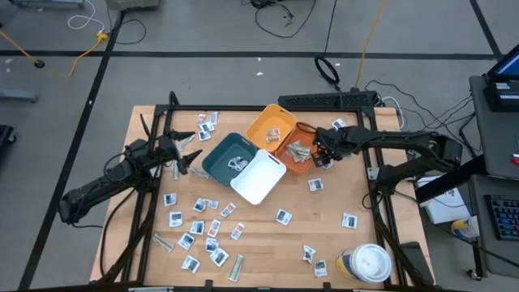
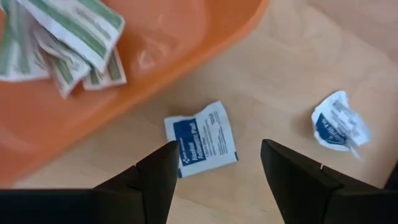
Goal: Pick & Place First Aid Supplies
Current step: Put the blue alcohol pad into the blue bin
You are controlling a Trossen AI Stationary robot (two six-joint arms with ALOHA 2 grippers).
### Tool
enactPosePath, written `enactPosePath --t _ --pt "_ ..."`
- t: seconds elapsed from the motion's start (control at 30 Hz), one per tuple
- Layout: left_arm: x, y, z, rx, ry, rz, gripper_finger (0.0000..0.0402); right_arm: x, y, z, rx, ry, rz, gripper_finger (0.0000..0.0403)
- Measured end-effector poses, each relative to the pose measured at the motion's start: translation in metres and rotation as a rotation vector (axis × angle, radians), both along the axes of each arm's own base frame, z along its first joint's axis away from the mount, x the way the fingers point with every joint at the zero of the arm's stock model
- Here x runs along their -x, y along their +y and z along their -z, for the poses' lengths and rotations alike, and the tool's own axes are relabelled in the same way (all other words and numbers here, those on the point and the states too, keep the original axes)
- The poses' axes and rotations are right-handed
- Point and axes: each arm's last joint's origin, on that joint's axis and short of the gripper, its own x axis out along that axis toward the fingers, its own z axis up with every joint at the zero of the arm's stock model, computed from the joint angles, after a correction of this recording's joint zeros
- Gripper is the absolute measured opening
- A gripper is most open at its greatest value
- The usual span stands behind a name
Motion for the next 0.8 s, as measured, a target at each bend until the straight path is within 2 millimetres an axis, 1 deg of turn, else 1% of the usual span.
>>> enactPosePath --t 0.2,0.4,0.6,0.7,0.8 --pt "0.0 0.0 0.0 0.0 0.0 0.0 0.0367 0.004 0.006 0.02 -0.012 0.027 -0.031 0.0221" --pt "0.0 0.0 0.0 0.0 0.0 0.0 0.0367 0.005 0.007 0.038 -0.033 0.012 -0.061 0.0221" --pt "0.0 0.0 0.0 0.0 0.0 0.0 0.0367 0.006 0.008 0.047 -0.066 -0.029 -0.057 0.0219" --pt "0.0 0.0 0.0 0.0 0.0 0.0 0.0367 0.007 0.009 0.048 -0.09 -0.037 -0.024 0.0202" --pt "0.0 0.0 0.0 0.0 -0.001 0.0 0.0367 0.008 0.01 0.049 -0.111 -0.038 -0.017 0.017"
